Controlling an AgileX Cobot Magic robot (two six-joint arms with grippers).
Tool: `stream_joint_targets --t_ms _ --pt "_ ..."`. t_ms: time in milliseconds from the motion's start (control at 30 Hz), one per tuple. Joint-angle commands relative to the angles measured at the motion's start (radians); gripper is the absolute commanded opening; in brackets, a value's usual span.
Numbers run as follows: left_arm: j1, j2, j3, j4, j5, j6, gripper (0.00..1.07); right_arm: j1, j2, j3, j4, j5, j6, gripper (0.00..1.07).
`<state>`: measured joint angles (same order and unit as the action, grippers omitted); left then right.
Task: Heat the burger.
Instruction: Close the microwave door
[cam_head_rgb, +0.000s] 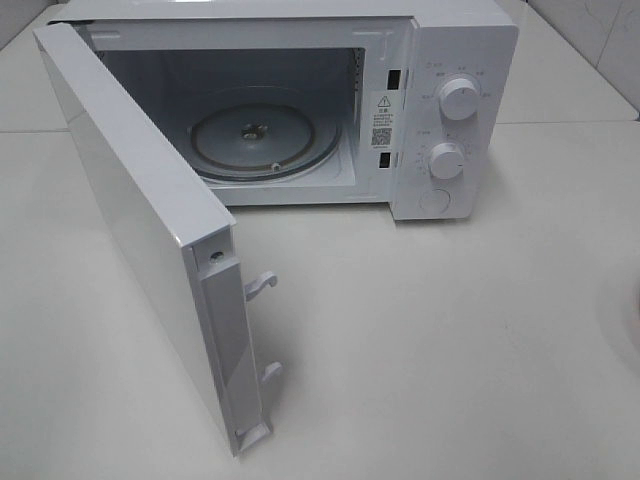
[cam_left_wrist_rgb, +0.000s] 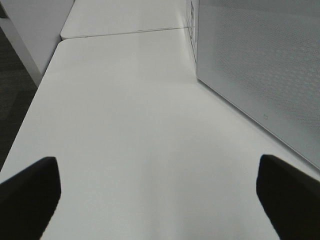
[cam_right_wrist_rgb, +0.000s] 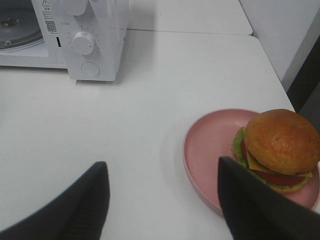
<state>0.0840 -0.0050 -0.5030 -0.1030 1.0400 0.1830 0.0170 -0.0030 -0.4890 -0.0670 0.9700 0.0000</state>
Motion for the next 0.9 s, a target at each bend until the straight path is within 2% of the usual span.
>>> stream_joint_targets --t_ms 33,167,767,833,900 --pt "0.001 -0.019 0.003 0.001 -0.004 -0.006 1.01 -0.002 -0.028 0.0 0.005 -0.008 -0.009 0.55" --pt "0.001 -0.019 0.003 0.001 -0.004 -0.006 1.01 -0.002 -0.028 0.0 0.005 -0.008 -0.009 0.51" --pt "0.001 -0.019 0.003 0.0 -0.004 -0.007 1.01 -0.002 -0.028 0.0 0.005 -0.009 -0.009 0.51" --pt "0.001 -0.019 0.003 0.001 -0.005 -0.011 1.01 -0.002 -0.028 0.0 0.005 -0.009 -0.009 0.51" --pt "0.001 -0.012 -0.01 -0.035 -0.02 -0.04 1.01 -0.002 -0.028 0.0 0.005 -0.009 -0.009 0.51"
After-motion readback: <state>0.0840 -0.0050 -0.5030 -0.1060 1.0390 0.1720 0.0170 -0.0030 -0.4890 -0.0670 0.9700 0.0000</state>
